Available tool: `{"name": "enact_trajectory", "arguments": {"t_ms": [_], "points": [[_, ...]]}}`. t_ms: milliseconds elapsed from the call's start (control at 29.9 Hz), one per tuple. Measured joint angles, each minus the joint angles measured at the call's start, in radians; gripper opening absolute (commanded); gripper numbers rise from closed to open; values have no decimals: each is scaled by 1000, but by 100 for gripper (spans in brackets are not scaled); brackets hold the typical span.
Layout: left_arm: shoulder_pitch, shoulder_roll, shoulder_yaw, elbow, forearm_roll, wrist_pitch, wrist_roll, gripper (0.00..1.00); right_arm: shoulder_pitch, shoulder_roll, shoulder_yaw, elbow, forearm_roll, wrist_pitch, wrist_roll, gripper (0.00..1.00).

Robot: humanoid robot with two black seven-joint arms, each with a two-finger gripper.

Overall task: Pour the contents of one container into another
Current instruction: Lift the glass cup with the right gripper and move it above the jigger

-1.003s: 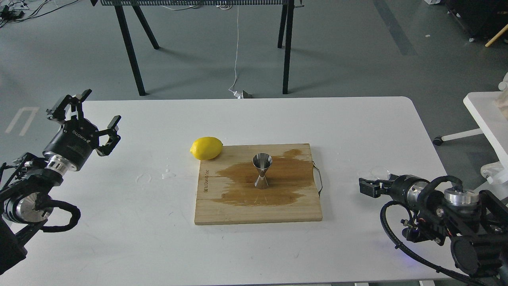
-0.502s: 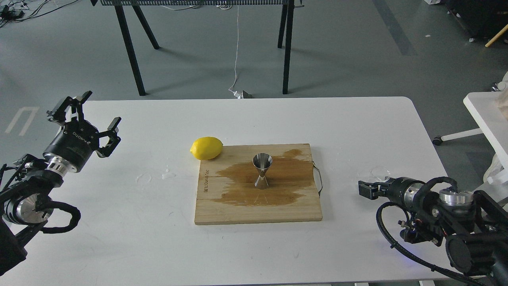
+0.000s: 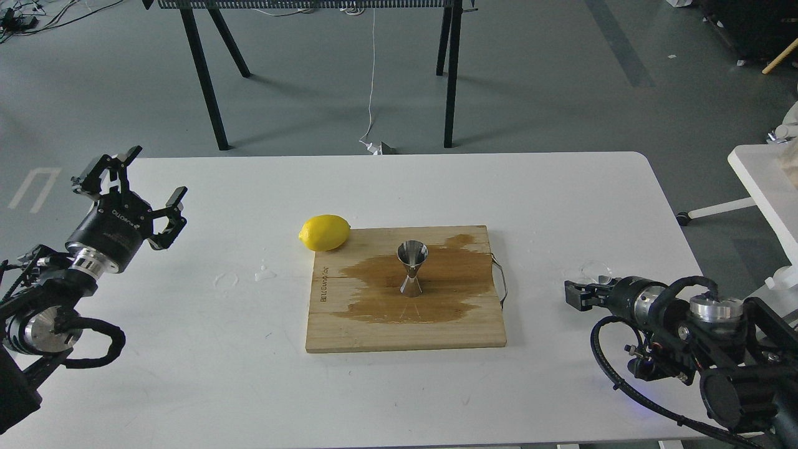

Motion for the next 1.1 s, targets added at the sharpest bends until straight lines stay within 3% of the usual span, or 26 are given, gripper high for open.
{"name": "enact_trajectory", "arguments": {"t_ms": [334,802,1103], "points": [[0,-6,0,20,0,0,0,93,-4,0,0,0,-17,0,3,45],[6,-7,2,32,0,0,0,93,-13,-1,-1,19,-31,0,9,42],[7,-20,3,32,3,0,0,93,-3,-4,3,131,-209,0,12,41]]}}
